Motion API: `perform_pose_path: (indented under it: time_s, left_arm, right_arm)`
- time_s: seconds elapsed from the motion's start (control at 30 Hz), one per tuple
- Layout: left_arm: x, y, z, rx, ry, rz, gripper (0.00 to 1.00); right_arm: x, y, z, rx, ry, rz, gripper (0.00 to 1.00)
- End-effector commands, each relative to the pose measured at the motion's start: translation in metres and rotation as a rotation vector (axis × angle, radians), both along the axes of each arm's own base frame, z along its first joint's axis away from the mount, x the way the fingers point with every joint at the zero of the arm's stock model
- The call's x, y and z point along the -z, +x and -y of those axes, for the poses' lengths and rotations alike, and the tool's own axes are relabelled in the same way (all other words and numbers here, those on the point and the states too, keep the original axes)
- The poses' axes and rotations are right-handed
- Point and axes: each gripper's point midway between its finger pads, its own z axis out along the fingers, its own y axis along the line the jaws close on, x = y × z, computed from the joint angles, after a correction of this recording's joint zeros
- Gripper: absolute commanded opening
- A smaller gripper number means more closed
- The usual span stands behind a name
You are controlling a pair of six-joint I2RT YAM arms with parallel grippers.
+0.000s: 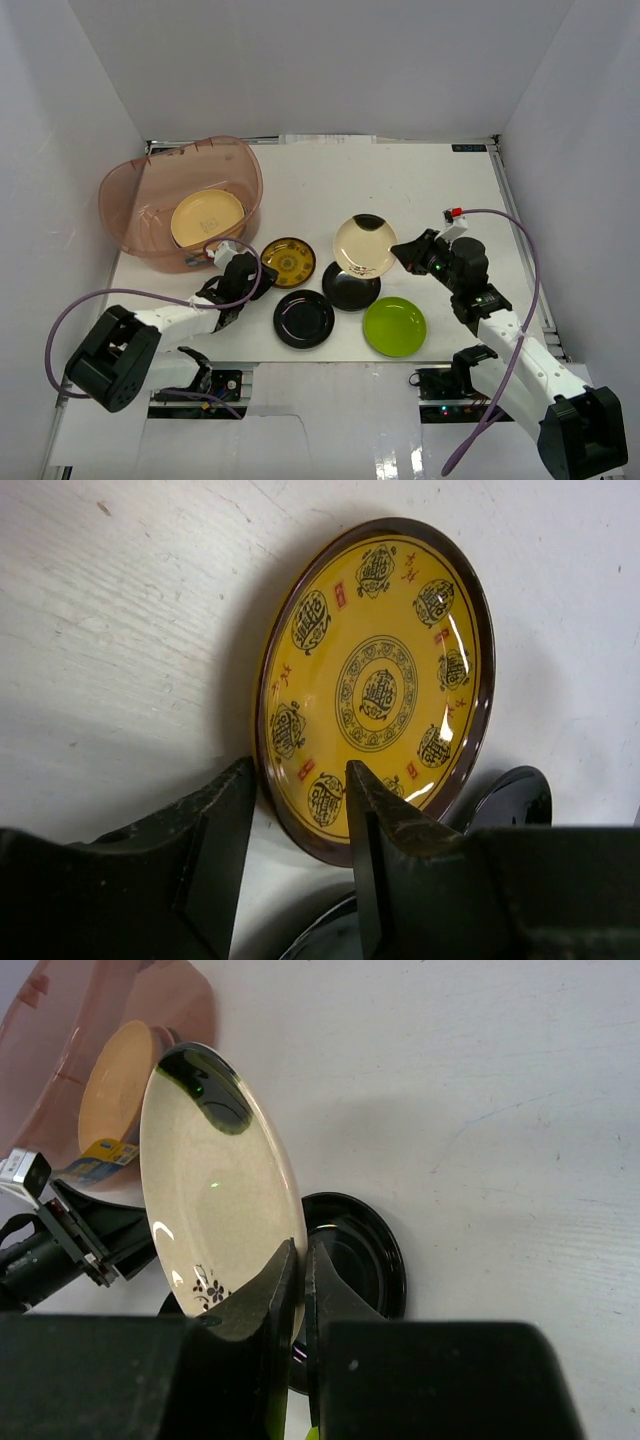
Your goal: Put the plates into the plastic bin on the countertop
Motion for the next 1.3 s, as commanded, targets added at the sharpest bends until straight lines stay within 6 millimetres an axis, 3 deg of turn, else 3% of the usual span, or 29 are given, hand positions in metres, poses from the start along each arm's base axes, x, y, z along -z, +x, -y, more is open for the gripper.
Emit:
perform_pose_path:
  time_s: [0.0, 0.07, 0.1, 0.17, 0.23, 0.37, 0.47, 0.53, 0.57, 0.63, 0.7, 0.73, 0.83, 0.9, 0.93, 0.97, 1.0, 1.03, 1.07, 1.1, 1.27]
  left_arm:
    - [-0.013, 0.023, 0.002, -0.068, -0.036, 0.088, 0.51]
    - [-0.008, 0.024, 0.003, -0.063, -0.022, 0.078, 0.4]
    - [-0.006, 0.024, 0.003, -0.064, -0.017, 0.073, 0.29]
    - [-0.003, 0.024, 0.002, -0.063, -0.006, 0.063, 0.2]
    - [-0.002, 0.021, 0.001, -0.054, 0.005, 0.054, 0.02]
    - [-0.025, 0.018, 0.007, 0.003, -0.007, 0.11, 0.0]
    - [-0.073, 0.022, 0.019, 0.056, -0.057, 0.206, 0.0]
    - [-0.125, 0.026, 0.027, 0.08, -0.111, 0.307, 0.0]
    - [-0.14, 0.026, 0.027, 0.094, -0.102, 0.337, 0.0]
    - [-0.199, 0.032, 0.027, 0.09, -0.126, 0.45, 0.0]
    - [-0.218, 0.034, 0.018, 0.071, -0.066, 0.465, 0.0]
    - [-0.245, 0.04, 0.008, 0.018, -0.036, 0.507, 0.0]
    - [-0.262, 0.053, -0.022, -0.073, 0.094, 0.514, 0.0]
    - [-0.259, 0.062, -0.04, -0.098, 0.134, 0.489, 0.0]
    - [-0.258, 0.073, -0.07, -0.166, 0.143, 0.472, 0.0]
    - [-0.246, 0.078, -0.07, -0.118, 0.114, 0.434, 0.0]
    - [-0.237, 0.088, -0.105, -0.192, 0.111, 0.403, 0.0]
    - [-0.227, 0.091, -0.116, -0.203, 0.081, 0.373, 0.0]
    - [-0.21, 0.096, -0.116, -0.158, 0.04, 0.32, 0.0]
    - [-0.203, 0.1, -0.144, -0.222, 0.038, 0.297, 0.0]
    - [-0.17, 0.103, -0.162, -0.236, 0.087, 0.206, 0.0]
  right_arm:
    - [-0.013, 0.0, -0.002, -0.029, 0.007, 0.054, 0.08]
    - [-0.015, 0.001, -0.002, -0.03, 0.011, 0.057, 0.08]
    - [-0.017, 0.001, -0.003, -0.033, 0.014, 0.059, 0.08]
    - [-0.019, 0.002, 0.0, -0.018, 0.015, 0.057, 0.08]
    - [-0.028, 0.003, 0.003, 0.001, 0.017, 0.081, 0.08]
    - [-0.048, 0.005, 0.009, 0.023, 0.0, 0.124, 0.08]
    - [-0.067, 0.005, 0.012, 0.035, 0.005, 0.159, 0.08]
    - [-0.082, 0.004, 0.018, 0.066, 0.01, 0.2, 0.08]
    - [-0.088, 0.003, 0.022, 0.08, 0.004, 0.222, 0.08]
    - [-0.106, 0.0, 0.029, 0.112, -0.002, 0.264, 0.08]
    - [-0.11, -0.004, 0.031, 0.112, -0.013, 0.265, 0.08]
    - [-0.112, -0.006, 0.03, 0.1, -0.011, 0.266, 0.08]
    - [-0.112, -0.01, 0.025, 0.068, 0.003, 0.257, 0.08]
    - [-0.111, -0.011, 0.023, 0.056, 0.005, 0.252, 0.08]
    - [-0.11, -0.011, 0.024, 0.059, -0.003, 0.253, 0.08]
    - [-0.111, -0.011, 0.024, 0.06, -0.007, 0.255, 0.08]
    - [-0.115, -0.011, 0.025, 0.061, -0.01, 0.263, 0.08]
    - [-0.116, -0.011, 0.025, 0.061, -0.018, 0.268, 0.08]
    - [-0.116, -0.01, 0.025, 0.061, -0.018, 0.267, 0.08]
    - [-0.118, -0.01, 0.024, 0.058, -0.017, 0.268, 0.08]
    - [-0.118, -0.005, 0.014, 0.022, 0.017, 0.26, 0.08]
